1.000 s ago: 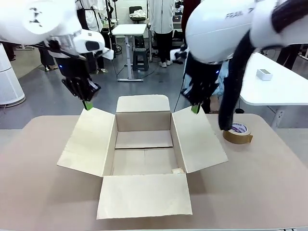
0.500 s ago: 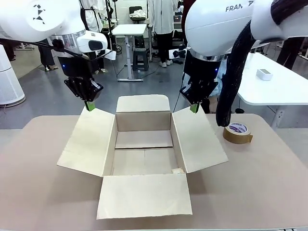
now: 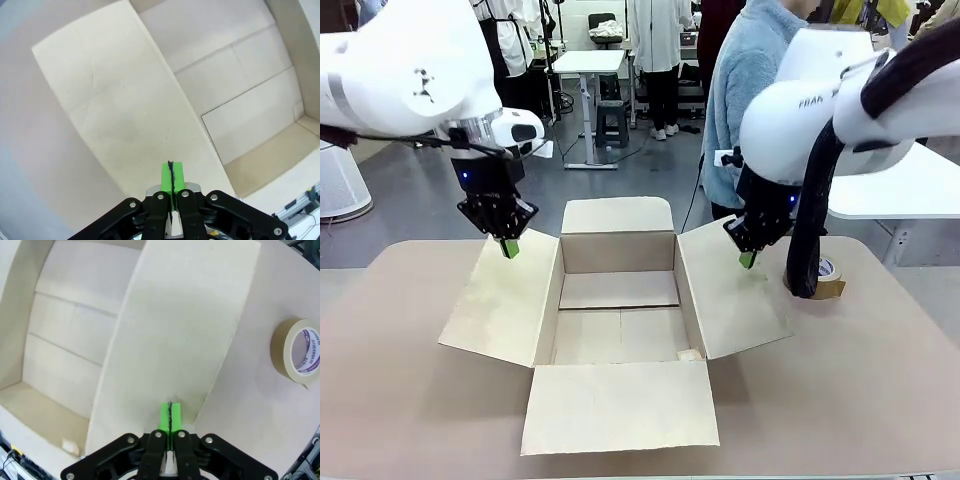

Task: Wrap the clocks to prevent damage.
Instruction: Open the side flaps of the Package Box.

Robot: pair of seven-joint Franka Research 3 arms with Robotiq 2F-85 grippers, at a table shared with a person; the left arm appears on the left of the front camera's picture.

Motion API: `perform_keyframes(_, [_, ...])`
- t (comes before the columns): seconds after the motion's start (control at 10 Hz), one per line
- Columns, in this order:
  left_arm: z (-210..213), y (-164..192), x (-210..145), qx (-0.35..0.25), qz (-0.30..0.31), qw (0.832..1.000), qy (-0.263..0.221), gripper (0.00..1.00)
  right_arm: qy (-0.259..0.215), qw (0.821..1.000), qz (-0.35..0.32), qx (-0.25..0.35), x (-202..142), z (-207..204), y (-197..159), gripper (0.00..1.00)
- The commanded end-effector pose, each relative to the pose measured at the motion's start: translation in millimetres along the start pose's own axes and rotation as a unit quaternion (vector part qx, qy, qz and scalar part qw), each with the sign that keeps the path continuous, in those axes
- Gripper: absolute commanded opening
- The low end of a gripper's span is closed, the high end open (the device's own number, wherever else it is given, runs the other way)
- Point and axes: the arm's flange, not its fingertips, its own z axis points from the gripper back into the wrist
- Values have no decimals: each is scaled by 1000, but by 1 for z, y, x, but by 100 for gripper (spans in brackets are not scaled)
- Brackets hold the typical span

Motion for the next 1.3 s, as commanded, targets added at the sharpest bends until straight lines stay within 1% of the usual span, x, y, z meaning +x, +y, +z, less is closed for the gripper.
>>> perform_keyframes(0.0, [-22,-5,-2,-5,35,999,4,0,-11,999,-30,6,-3,-34,-3,1])
perform_keyframes(0.1, [-33,-4,-6,5,42,999,15,0,-4,999,-37,-1,-5,-50,-5,1])
perform_keyframes(0.3, [-47,4,-7,28,51,998,28,0,1,999,-40,-9,-8,-67,-8,1])
perform_keyframes(0.6, [-79,19,-4,14,66,997,47,0,21,999,-41,-20,-7,-81,-9,1])
perform_keyframes(0.8, [-100,26,0,-5,74,996,49,0,26,999,-38,-21,-8,-86,-12,1])
perform_keyframes(0.9, [-103,27,3,-13,68,996,49,0,21,999,-17,-19,-10,-83,-12,1])
perform_keyframes(1.0, [-102,25,3,-10,48,997,57,0,21,999,4,-23,-11,-80,-14,1])
perform_keyframes(1.1, [-101,28,0,-1,65,996,57,0,26,999,-27,-7,-10,-82,-11,1])
perform_keyframes(1.2, [-101,28,0,-1,65,996,57,0,26,999,-27,-7,-10,-82,-11,1])
